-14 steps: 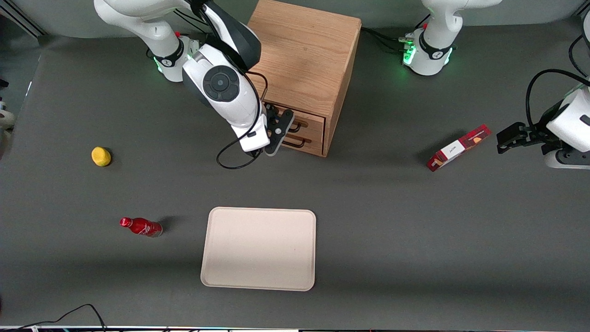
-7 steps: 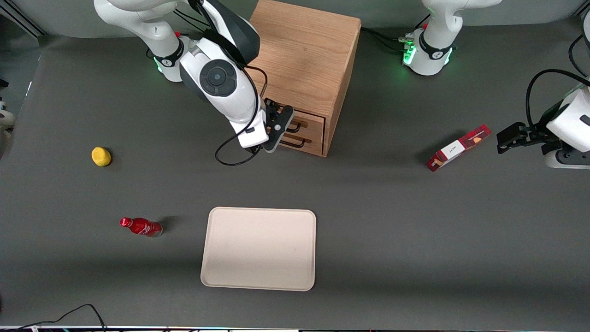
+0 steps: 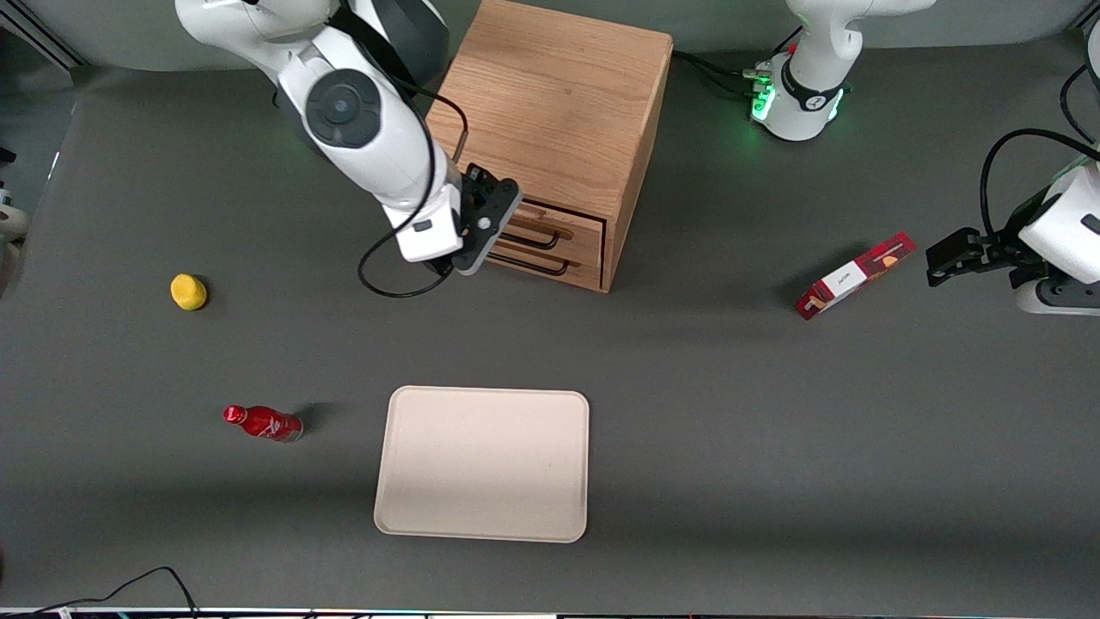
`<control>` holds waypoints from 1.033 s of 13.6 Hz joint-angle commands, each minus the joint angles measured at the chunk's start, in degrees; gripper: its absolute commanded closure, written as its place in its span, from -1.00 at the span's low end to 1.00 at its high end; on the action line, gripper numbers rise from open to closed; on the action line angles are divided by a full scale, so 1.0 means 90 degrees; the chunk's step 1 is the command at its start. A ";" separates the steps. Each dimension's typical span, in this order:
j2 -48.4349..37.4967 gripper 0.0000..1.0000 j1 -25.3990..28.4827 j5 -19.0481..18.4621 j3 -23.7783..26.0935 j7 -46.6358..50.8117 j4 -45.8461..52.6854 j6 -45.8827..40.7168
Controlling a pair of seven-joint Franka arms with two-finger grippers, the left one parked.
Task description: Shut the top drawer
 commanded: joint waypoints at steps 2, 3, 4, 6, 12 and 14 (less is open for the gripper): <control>-0.0719 -1.00 -0.0461 0.0368 -0.0641 0.0076 -0.0082 -0.0079; -0.0885 -1.00 -0.0471 0.0349 -0.0973 0.0076 -0.0092 -0.0079; -0.1031 -1.00 -0.0510 0.0339 -0.1266 0.0086 -0.0092 -0.0079; -0.1373 -1.00 -0.0850 0.0329 -0.1513 0.0231 -0.0130 -0.0234; -0.2242 -1.00 -0.1671 -0.0997 -0.1650 0.1549 -0.0636 -0.1212; -0.2244 -1.00 -0.2032 -0.1107 -0.1669 0.1842 -0.0707 -0.1193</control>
